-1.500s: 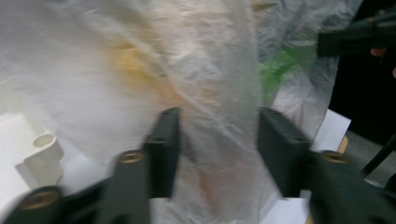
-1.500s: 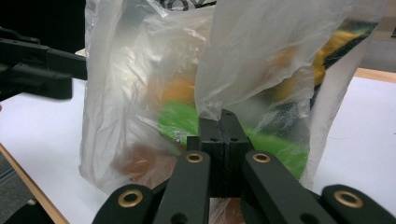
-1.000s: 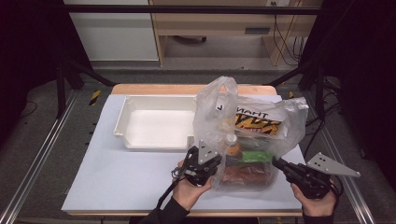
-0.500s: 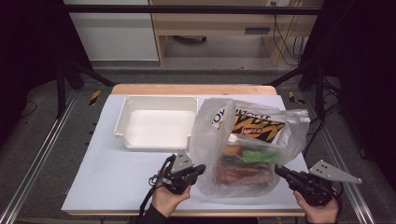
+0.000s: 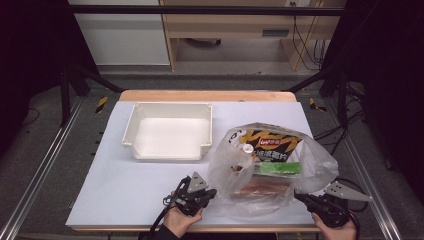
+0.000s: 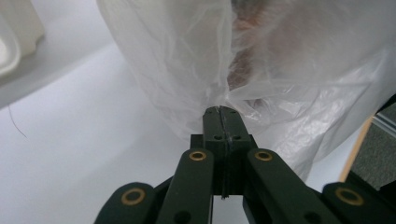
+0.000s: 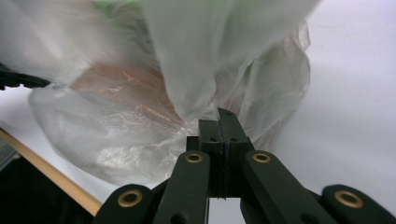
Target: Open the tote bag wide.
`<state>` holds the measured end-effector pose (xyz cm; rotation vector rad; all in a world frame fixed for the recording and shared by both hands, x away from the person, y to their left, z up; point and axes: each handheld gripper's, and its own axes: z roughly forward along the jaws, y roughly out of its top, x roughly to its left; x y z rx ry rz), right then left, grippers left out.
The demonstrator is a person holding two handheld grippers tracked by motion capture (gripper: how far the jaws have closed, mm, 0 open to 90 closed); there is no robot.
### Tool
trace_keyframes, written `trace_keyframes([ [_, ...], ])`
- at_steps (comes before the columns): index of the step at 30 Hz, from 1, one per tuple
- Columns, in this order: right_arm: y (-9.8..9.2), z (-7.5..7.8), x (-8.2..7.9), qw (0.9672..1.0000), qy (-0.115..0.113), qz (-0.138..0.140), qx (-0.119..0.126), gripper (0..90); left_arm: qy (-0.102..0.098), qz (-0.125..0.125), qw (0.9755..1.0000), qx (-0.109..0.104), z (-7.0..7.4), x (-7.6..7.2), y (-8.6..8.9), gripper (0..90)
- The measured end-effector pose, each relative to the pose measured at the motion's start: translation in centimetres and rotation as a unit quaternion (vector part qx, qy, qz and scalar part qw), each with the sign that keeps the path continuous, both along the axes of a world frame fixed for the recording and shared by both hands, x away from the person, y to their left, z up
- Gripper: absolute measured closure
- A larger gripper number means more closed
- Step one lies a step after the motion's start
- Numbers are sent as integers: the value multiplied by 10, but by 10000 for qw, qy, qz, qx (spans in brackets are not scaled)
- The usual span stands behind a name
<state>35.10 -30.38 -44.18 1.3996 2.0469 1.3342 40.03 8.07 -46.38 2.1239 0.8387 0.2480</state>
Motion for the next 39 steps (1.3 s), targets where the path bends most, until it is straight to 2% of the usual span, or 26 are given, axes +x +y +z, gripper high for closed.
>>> trace_keyframes([
  [3,4,-7,4,9999,62,-59,-113,900,78,55,9999,86,-8,3,0,900],
  [8,8,-13,7,9996,121,-147,-230,881,139,90,9999,49,-13,5,0,900],
  [11,9,-10,5,9995,15,-161,-278,768,82,95,9999,-111,-8,3,6,900],
  [15,5,0,-1,9990,-292,-230,-263,616,-210,215,9990,-319,6,-6,17,696],
  [16,5,0,-1,9990,-292,-230,-263,616,-210,215,9990,-319,6,-6,17,632],
  [17,3,8,-5,9982,-485,-281,-233,553,-388,276,9979,-435,14,-11,22,566],
  [19,1,15,-9,9974,-619,-329,-191,497,-596,353,9962,-537,24,-18,26,487],
  [20,1,15,-9,9974,-619,-329,-191,497,-596,353,9962,-537,24,-18,26,453],
  [21,1,18,-10,9968,-703,-361,-152,468,-646,356,9956,-578,29,-21,27,453],
  [22,0,25,-12,9957,-820,-413,-99,434,-734,366,9944,-663,37,-24,28,397],
  [23,0,28,-12,9955,-842,-425,-62,426,-766,359,9940,-694,42,-26,27,373],
  [27,2,43,-10,9938,-1040,-397,33,379,-1002,270,9909,-860,64,-32,15,321],
  [31,5,56,-9,9916,-1238,-355,115,335,-1136,130,9892,-913,80,-33,-6,318],
  [35,10,68,-8,9896,-1393,-308,166,332,-1300,199,9889,-698,89,-27,-27,395],
  [37,12,72,-8,9893,-1422,-267,157,395,-1258,261,9895,-664,91,-19,-31,501],
  [38,13,74,-7,9891,-1434,-297,128,462,-1180,277,9905,-657,91,-16,-30,558],
  [39,13,75,-7,9896,-1399,-329,112,565,-1109,298,9912,-661,92,-13,-28,649],
])
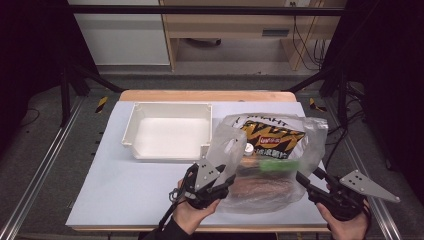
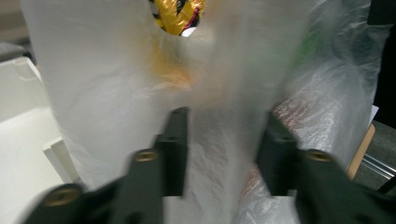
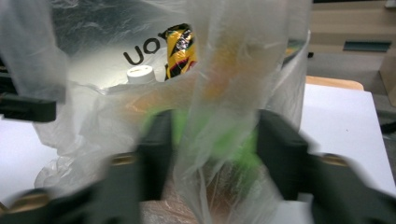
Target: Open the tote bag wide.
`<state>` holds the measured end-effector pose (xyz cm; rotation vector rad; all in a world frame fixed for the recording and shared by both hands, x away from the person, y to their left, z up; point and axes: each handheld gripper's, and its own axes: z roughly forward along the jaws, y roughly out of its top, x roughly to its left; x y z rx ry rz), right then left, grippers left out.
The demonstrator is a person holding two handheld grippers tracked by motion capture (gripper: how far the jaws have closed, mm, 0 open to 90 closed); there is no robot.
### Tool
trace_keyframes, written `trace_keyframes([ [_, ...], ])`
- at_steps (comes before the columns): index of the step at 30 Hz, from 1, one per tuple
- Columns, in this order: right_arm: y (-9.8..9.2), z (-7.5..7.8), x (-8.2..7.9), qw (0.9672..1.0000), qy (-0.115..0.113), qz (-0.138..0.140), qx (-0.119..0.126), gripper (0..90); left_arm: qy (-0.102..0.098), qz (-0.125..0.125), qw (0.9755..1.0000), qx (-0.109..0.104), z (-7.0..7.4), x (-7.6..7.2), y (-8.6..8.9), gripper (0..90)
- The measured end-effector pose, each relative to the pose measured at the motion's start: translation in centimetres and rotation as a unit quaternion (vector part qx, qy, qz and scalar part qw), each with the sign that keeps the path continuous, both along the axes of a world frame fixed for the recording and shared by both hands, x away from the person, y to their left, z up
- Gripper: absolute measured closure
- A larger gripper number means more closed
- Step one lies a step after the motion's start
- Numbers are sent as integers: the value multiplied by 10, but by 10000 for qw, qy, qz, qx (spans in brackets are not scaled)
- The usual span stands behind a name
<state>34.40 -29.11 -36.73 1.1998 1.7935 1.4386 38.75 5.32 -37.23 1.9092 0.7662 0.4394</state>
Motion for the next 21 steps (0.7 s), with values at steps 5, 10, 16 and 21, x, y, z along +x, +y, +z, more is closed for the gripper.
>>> trace_keyframes([
  [5,-5,-6,-2,9995,278,129,-38,879,329,-49,9994,-31,-7,3,22,900],
  [10,-12,-15,-12,9984,521,197,10,900,686,-298,9972,32,-28,-5,38,900],
  [16,-14,-38,-20,9949,970,281,1,900,1018,-457,9933,288,-56,-9,41,900],
  [21,-14,-61,-12,9901,1387,207,-21,900,1265,-462,9895,515,-77,-2,33,900],
])
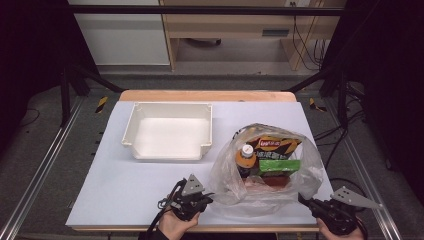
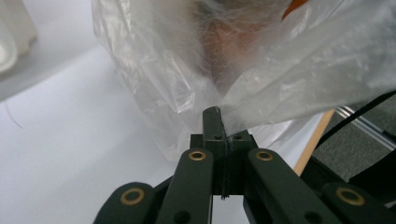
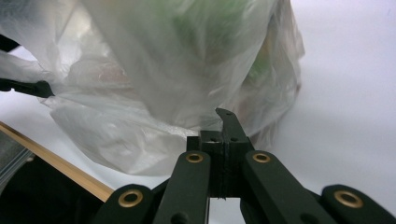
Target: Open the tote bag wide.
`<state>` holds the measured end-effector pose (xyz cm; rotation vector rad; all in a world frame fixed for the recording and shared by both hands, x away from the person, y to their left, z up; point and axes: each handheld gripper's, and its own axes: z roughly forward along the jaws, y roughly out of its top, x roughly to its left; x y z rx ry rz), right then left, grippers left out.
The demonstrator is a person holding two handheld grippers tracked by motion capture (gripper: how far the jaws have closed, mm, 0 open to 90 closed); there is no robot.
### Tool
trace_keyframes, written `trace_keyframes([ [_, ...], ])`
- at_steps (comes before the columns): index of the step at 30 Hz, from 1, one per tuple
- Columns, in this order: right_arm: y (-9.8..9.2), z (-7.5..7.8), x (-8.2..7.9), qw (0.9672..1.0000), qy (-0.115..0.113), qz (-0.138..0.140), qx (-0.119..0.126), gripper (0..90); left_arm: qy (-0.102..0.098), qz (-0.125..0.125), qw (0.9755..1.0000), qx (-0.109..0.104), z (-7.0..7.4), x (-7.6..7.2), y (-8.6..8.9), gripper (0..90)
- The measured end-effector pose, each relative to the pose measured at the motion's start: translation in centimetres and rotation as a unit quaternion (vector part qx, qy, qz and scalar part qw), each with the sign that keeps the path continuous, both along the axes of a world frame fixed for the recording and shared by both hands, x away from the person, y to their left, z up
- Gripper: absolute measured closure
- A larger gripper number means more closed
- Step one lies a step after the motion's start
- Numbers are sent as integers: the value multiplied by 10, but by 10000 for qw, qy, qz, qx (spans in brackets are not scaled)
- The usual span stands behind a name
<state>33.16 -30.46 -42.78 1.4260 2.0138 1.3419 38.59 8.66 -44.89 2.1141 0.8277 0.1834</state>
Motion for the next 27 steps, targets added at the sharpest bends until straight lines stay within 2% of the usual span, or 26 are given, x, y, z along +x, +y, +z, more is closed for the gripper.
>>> trace_keyframes([
  [6,1,-13,7,9995,257,-102,-158,900,109,-44,9998,162,-16,3,-9,900],
  [9,2,-18,9,9988,325,-187,-318,900,94,-29,9996,248,-20,7,-13,900],
  [13,2,-24,17,9977,368,-280,-493,900,188,-9,9994,293,-27,15,-17,900],
  [14,2,-26,19,9972,382,-317,-555,900,241,-12,9993,278,-28,16,-19,900],
  [17,2,-33,24,9961,515,-373,-609,900,194,-59,9991,359,-28,16,-22,900],
  [20,3,-40,29,9947,630,-464,-673,900,193,-89,9992,336,-28,16,-25,893],
  [23,4,-47,34,9932,626,-500,-842,883,86,-77,9993,354,-28,15,-27,852],
  [24,6,-48,35,9932,668,-504,-809,869,44,-50,9994,347,-28,14,-27,826],
  [27,3,-46,31,9947,537,-505,-714,791,-105,-41,9997,211,-23,10,-22,653],
])
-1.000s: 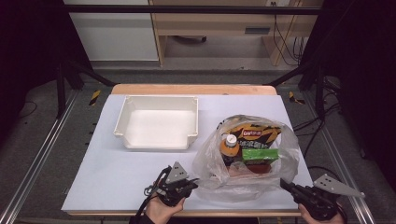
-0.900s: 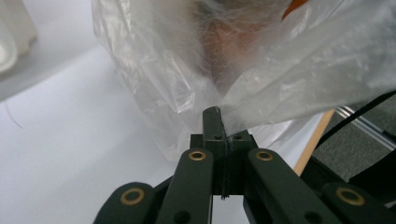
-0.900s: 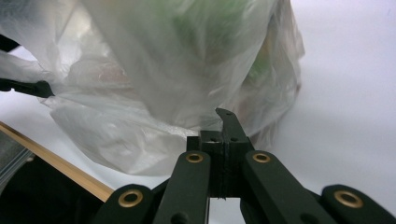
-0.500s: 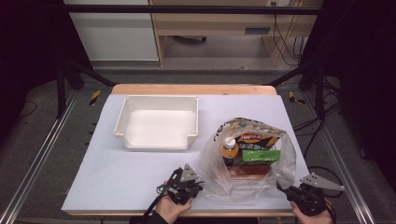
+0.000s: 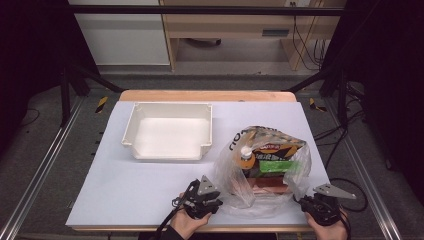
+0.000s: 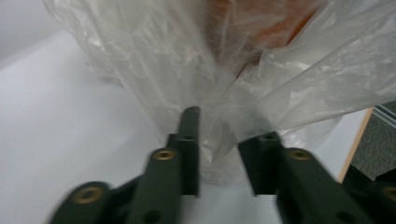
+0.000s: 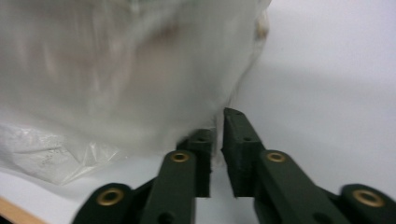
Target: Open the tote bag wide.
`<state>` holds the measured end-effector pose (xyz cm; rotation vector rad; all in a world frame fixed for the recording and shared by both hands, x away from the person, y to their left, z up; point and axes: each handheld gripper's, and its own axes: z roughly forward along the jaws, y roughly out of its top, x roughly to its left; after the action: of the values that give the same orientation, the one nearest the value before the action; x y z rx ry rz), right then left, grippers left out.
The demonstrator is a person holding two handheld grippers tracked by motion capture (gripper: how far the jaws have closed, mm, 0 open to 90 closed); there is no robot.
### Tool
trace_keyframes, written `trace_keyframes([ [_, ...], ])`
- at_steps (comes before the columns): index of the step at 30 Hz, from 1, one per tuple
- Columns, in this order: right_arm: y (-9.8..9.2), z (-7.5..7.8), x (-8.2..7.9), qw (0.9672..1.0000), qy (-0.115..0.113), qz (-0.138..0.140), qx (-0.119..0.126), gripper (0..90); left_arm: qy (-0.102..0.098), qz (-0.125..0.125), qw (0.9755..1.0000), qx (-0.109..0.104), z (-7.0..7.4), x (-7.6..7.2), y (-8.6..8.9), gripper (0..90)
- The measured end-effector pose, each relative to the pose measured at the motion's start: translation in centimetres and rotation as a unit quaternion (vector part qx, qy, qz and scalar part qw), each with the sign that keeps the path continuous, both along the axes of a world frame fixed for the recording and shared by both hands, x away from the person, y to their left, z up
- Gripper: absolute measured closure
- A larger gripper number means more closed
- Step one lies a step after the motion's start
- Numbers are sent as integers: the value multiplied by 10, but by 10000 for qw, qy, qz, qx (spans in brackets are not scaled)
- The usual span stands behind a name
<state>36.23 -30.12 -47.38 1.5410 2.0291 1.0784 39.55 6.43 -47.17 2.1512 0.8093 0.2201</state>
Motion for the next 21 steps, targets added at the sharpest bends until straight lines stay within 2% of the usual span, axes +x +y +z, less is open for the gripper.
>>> trace_keyframes([
  [2,-5,6,-6,9997,-252,31,67,682,-182,37,9998,-66,6,-5,4,514],
  [4,-9,15,-15,9986,-485,48,200,597,-320,33,9993,-193,13,-11,8,428],
  [7,-11,32,-26,9956,-895,0,285,455,-561,41,9978,-353,26,-20,11,350],
  [10,-10,50,-34,9912,-1287,30,308,343,-781,47,9957,-502,44,-26,12,330],
  [12,-8,62,-38,9883,-1482,62,343,323,-905,64,9943,-558,57,-26,10,326],
  [13,-8,62,-38,9883,-1482,62,343,323,-905,64,9943,-558,57,-26,10,325],
  [14,-5,74,-39,9862,-1620,96,334,302,-1016,76,9931,-579,68,-25,6,325],
  [15,-5,74,-39,9862,-1620,96,334,302,-1016,76,9931,-579,68,-25,6,327],
  [16,-3,80,-38,9852,-1681,130,320,300,-1069,81,9925,-587,73,-24,4,327],
  [17,2,92,-36,9825,-1829,183,296,292,-1131,96,9918,-583,78,-22,1,354],
  [19,5,101,-32,9806,-1931,182,281,297,-1226,204,9912,-463,85,-14,-5,400],
  [21,8,109,-28,9792,-2011,159,218,307,-1229,312,9910,-426,89,-5,-6,431],
])
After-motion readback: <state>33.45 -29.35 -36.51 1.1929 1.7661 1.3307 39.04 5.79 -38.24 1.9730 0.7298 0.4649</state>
